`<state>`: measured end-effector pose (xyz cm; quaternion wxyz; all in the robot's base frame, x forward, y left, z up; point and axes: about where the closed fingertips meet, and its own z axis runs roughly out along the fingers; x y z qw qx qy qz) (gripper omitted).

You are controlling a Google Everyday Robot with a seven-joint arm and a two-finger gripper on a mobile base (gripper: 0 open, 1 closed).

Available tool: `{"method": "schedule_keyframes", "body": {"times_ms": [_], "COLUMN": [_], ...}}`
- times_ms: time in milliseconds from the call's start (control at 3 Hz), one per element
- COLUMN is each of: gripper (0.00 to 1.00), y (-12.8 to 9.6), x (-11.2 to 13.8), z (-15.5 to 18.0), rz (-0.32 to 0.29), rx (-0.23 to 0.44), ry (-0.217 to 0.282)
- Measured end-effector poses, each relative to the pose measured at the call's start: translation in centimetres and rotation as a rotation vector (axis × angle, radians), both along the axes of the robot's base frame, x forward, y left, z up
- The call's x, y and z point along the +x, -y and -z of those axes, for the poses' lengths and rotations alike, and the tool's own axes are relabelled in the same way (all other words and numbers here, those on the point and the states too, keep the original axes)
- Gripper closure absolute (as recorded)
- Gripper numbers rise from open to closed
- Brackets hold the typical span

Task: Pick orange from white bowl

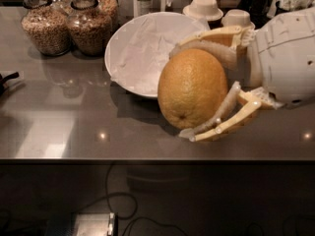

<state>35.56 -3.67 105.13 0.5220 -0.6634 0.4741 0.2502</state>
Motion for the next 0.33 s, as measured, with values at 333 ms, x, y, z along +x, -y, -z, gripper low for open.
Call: {"method": "schedule_keyframes", "body": {"times_ms": [333], "gripper": [1.0], "y": [-0.06], "x": [-0.12], "z": [-0.01], "rz": [-0.004], "rx": [-0.002], "ry": [0.001]}}
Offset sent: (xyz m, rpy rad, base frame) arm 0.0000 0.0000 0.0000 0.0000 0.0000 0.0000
